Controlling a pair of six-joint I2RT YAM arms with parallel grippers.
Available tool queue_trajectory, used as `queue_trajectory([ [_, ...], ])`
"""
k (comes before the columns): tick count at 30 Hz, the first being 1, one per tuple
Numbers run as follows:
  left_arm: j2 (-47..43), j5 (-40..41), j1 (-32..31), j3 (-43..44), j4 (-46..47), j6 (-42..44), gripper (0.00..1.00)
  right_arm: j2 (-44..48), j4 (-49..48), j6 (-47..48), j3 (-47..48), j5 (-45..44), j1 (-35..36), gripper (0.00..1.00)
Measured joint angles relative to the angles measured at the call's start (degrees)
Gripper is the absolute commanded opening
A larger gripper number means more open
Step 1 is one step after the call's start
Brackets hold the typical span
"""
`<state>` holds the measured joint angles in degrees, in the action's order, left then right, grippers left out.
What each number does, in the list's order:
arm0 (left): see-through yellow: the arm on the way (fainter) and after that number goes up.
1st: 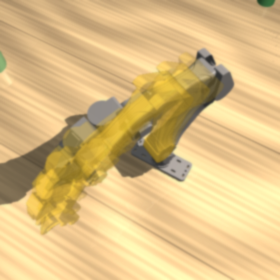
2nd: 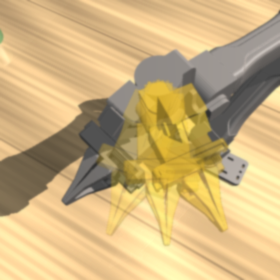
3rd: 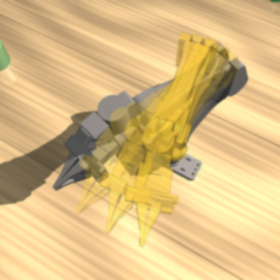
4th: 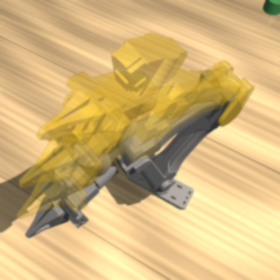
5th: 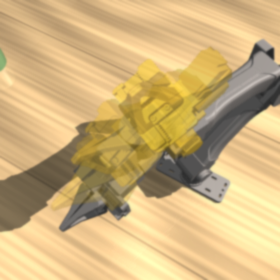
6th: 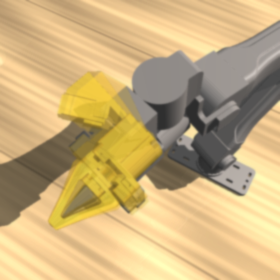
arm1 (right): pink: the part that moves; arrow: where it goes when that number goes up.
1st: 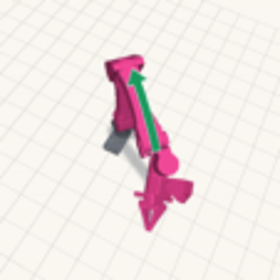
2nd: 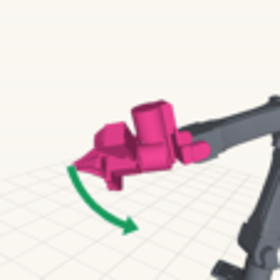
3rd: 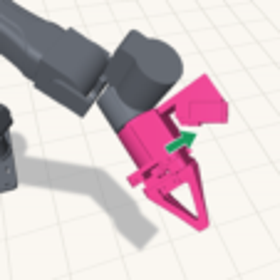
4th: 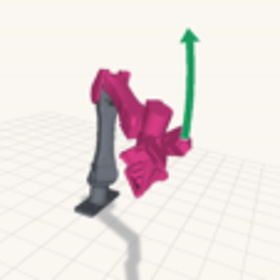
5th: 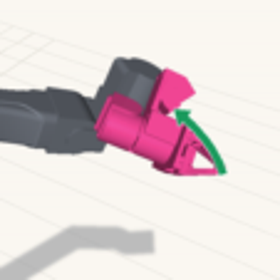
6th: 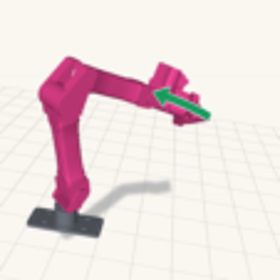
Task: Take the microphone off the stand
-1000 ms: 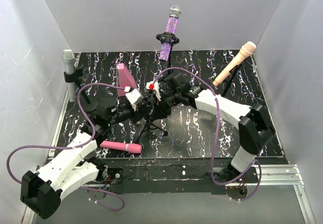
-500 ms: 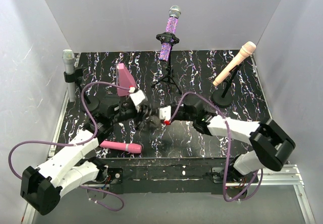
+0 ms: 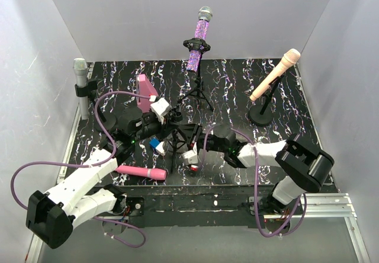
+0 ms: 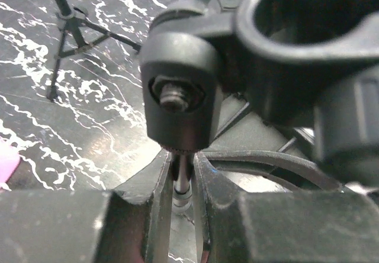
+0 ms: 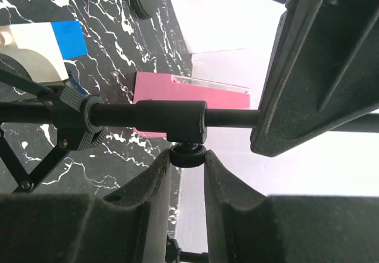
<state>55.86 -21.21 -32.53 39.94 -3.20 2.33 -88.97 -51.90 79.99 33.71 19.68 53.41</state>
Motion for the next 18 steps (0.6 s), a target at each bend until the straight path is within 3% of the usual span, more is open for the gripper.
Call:
queue_trajectory([
  [3, -0.07, -0.96, -0.57, -0.11, -0.24, -0.26, 0.0, 0.96, -1.84, 3.45, -2.4, 0.11, 0.02, 0.13],
  [6, -0.07, -2.27, -1.25, -0.15, -0.22, -0.28, 0.0, 4.22, -0.26, 5.92, -4.74, 0.15, 0.02, 0.44],
  [7, -0.07, -3.04, -1.46, -0.15, -0.17, -0.28, 0.0, 5.57, 0.7, 6.23, -5.49, 0.17, 0.13, 0.45],
  [9, -0.15, -3.78, -1.57, -0.15, -0.15, -0.22, 0.0, 8.37, 2.1, 6.99, -7.37, 0.07, 0.26, 0.63],
  [14, -0.15, -4.92, -1.4, -0.31, 0.11, 0.15, 0.0, 15.76, 8.68, 7.13, -12.07, -0.94, 0.22, 0.7],
  [18, -0.2, -6.71, -1.38, -0.92, 0.7, 1.66, 0.0, 22.95, 20.35, -0.63, -11.63, -2.43, 0.0, 0.71],
])
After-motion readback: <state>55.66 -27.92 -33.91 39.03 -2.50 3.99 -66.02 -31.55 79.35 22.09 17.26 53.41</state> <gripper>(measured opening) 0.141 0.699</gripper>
